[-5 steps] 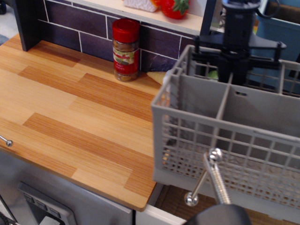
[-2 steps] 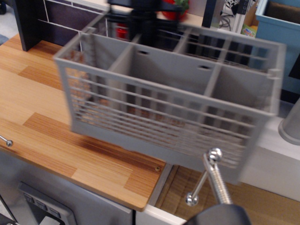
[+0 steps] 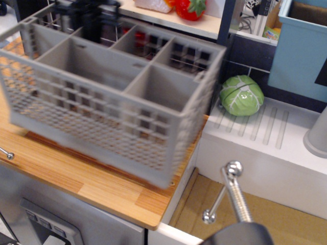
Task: Move drying rack out of sink
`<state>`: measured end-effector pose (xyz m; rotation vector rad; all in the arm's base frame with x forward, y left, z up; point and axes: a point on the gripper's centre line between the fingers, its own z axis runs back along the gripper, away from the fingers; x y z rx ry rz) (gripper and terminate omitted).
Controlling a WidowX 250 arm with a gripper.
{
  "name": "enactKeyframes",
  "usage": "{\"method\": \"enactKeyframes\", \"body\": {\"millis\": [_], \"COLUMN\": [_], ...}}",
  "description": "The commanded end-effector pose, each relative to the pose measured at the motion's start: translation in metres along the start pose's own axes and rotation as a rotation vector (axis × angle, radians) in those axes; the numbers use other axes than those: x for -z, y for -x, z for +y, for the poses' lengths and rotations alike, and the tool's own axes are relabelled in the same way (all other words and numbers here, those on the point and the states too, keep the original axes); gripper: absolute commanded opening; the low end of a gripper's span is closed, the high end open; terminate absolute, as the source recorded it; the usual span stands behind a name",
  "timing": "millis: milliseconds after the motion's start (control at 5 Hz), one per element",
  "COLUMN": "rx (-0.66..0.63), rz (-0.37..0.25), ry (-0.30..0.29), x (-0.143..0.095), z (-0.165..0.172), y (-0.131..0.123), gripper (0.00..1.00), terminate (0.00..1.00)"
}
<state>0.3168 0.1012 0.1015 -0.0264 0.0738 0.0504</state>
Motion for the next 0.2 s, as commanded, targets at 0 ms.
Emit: {"method": "enactKeyframes", "body": {"millis": [0], "rx": [0.043], "rz": [-0.073], "ry": [-0.073], "x": [-0.0164], "z": [0.0184], "y": [-0.0039], "gripper": [0.00], "terminate": [1.00]}}
